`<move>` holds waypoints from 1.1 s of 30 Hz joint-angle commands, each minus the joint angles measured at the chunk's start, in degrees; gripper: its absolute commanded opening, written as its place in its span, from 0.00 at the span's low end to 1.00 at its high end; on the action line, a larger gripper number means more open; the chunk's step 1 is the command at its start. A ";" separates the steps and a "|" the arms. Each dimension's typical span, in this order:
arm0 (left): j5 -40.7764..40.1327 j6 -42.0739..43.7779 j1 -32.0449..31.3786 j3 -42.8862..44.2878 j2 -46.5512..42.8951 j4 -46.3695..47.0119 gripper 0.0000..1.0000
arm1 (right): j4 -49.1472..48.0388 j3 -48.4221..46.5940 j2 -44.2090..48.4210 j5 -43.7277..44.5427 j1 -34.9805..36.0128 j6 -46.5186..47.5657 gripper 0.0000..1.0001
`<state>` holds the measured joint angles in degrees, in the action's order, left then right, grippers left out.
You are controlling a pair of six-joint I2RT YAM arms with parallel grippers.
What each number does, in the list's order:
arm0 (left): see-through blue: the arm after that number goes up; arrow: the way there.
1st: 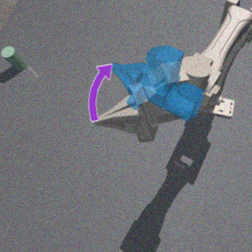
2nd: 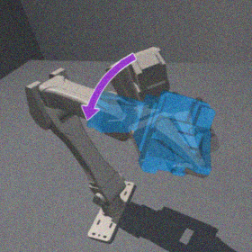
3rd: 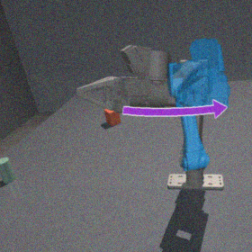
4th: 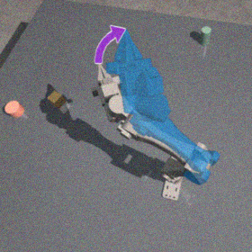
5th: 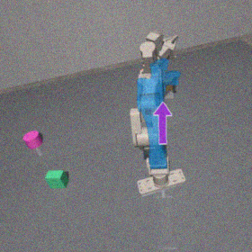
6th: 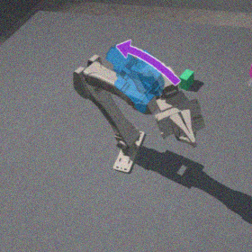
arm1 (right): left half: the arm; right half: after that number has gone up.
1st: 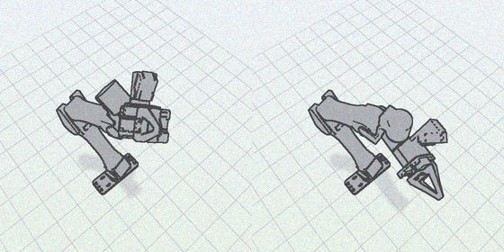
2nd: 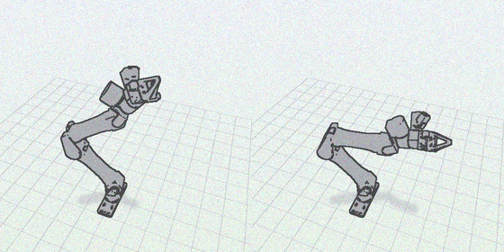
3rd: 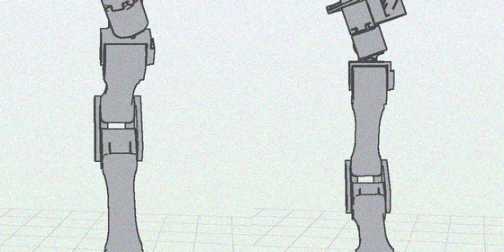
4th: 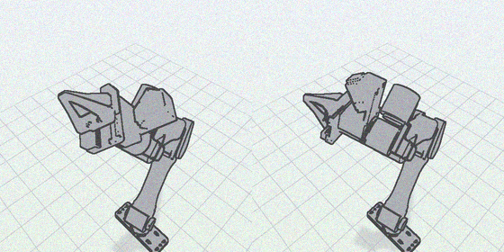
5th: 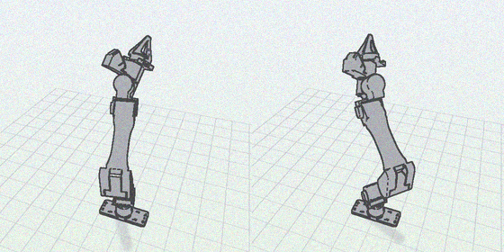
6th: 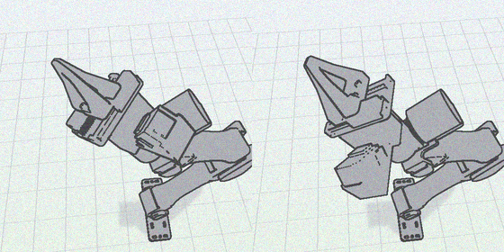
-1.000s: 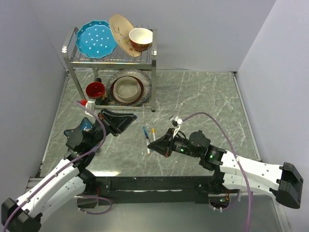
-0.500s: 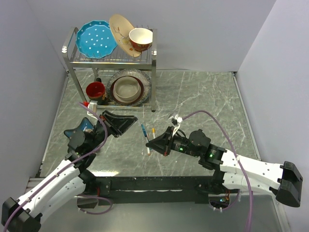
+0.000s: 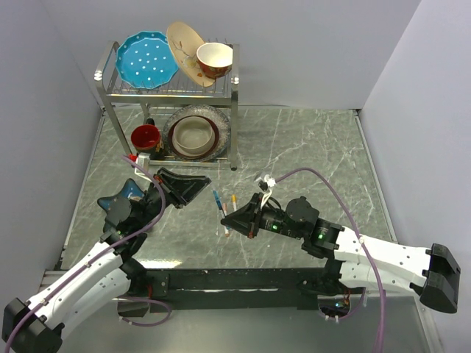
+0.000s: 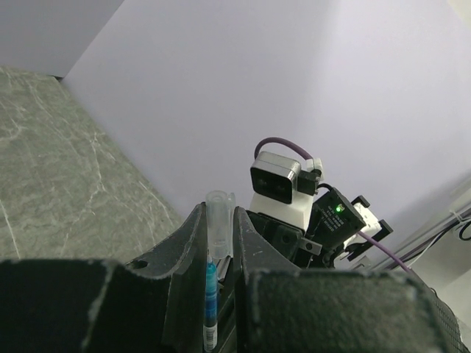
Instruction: Insert the pens into the pen caps
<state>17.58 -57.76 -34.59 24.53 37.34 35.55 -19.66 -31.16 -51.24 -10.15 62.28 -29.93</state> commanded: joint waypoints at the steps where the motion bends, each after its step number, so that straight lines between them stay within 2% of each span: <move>1: -1.15 1.07 -0.22 1.39 0.01 1.89 0.01 | -1.35 -3.38 0.00 0.31 1.00 1.11 0.00; 11: -1.32 3.18 -0.22 3.06 -0.78 -1.10 0.01 | -1.43 -2.86 0.97 1.28 1.18 1.02 0.00; 33: 0.79 1.15 -0.30 0.26 -1.92 -0.66 0.01 | -1.70 -3.82 0.27 3.30 1.18 1.72 0.00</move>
<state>16.93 -56.45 -34.59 25.02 36.53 33.76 -19.22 -31.77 -51.35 -8.49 62.89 -29.39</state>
